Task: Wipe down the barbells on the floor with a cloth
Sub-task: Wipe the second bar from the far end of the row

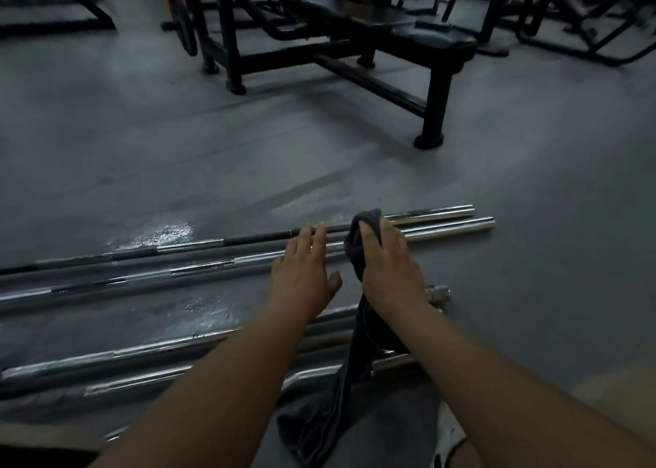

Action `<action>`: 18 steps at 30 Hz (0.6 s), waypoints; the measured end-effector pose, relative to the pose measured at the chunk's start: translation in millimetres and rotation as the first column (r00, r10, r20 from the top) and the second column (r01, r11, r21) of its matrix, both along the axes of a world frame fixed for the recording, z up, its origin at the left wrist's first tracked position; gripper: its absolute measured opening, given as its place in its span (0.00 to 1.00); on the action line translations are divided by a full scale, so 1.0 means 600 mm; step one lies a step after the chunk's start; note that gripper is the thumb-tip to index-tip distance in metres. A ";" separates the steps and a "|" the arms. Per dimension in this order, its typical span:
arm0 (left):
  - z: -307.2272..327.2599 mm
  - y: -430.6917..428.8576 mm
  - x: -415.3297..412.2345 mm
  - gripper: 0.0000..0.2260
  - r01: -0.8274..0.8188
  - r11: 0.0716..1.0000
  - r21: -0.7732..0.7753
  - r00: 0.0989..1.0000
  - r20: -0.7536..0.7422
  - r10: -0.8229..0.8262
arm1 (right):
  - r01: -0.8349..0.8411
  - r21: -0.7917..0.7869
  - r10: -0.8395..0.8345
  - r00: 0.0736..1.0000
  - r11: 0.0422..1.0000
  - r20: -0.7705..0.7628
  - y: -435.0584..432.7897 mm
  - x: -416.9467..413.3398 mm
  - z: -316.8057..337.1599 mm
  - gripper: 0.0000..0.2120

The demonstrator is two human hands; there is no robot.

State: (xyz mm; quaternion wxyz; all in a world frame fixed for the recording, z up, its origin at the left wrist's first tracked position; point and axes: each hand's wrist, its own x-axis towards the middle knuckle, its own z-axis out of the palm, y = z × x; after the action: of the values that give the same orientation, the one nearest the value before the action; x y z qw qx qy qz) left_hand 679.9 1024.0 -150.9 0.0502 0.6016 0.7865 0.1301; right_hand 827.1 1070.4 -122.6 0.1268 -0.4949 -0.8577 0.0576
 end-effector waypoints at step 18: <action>-0.191 0.124 -0.114 0.40 -0.143 0.960 -0.239 0.977 0.122 0.176 | 0.178 -0.253 -0.185 0.983 0.951 -0.002 0.196 -0.079 -0.190 0.38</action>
State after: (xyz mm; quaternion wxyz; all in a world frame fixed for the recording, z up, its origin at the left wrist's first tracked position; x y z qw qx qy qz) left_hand 611.2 1098.3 -265.5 0.1644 0.5156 0.8366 0.0847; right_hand 780.0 1188.2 -236.3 0.0788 -0.5828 -0.7927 0.1602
